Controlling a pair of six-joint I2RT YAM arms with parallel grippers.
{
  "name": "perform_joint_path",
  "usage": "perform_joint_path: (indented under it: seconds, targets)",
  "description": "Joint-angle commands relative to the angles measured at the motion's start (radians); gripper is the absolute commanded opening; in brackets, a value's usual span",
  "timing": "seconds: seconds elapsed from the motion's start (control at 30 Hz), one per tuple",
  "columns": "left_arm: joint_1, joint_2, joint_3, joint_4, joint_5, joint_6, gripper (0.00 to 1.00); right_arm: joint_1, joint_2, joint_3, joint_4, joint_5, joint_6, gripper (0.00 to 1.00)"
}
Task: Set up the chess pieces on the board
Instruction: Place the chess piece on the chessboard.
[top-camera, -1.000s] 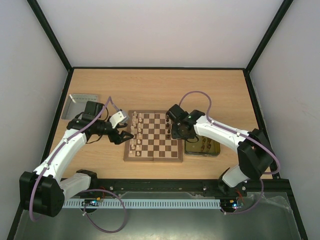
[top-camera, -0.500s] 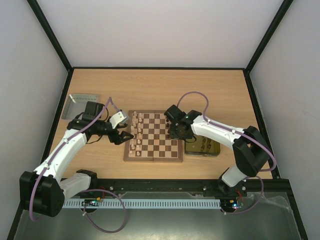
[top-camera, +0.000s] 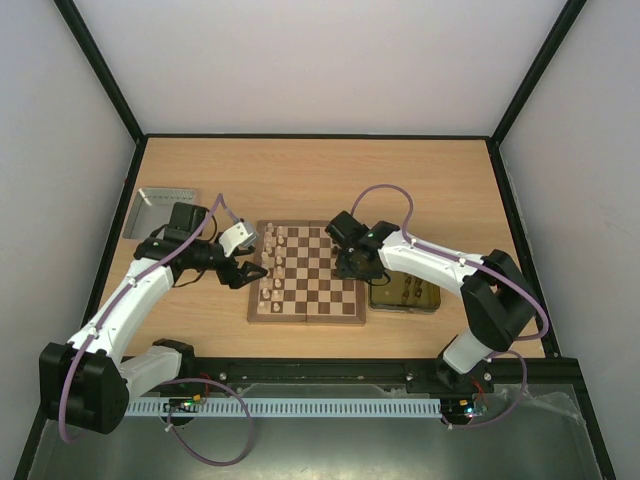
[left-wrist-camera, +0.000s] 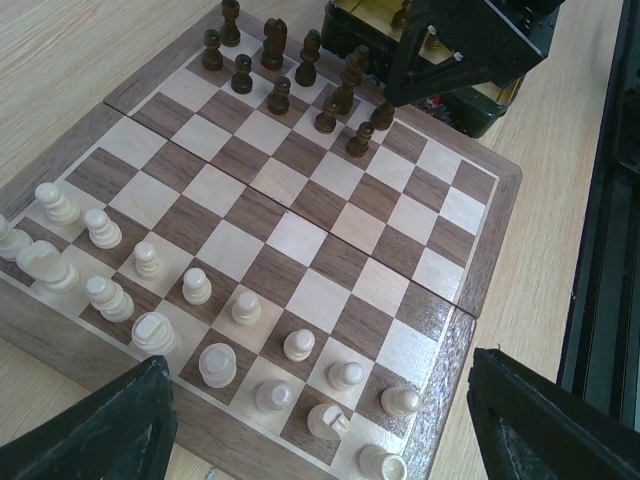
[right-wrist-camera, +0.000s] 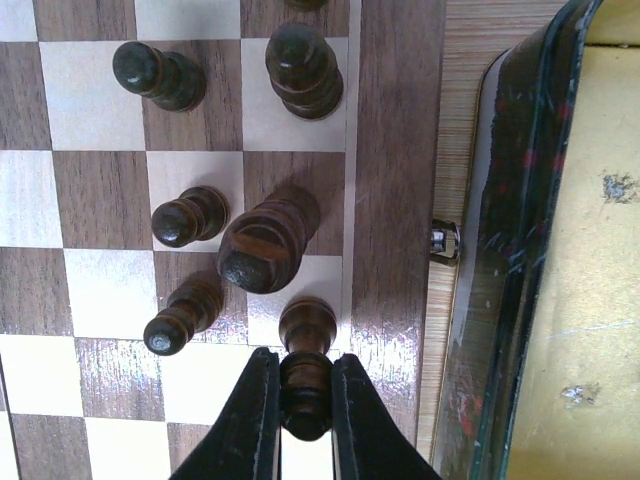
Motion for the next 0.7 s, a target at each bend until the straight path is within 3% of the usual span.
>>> perform_joint_path:
  seconds: [0.0,0.5,0.67]
  targets:
    - [-0.004,-0.013,-0.011,-0.003,0.01,0.001,0.8,0.009,0.017,0.026,-0.003,0.03,0.007,0.02]
    - [-0.005,-0.016,-0.013,-0.002,0.009,0.001,0.8,0.01,0.047,0.046,-0.011,0.04,-0.005,0.02]
    - [-0.005,-0.017,-0.012,-0.002,0.008,0.001,0.8,0.009,0.051,0.052,-0.02,0.042,-0.007,0.1]
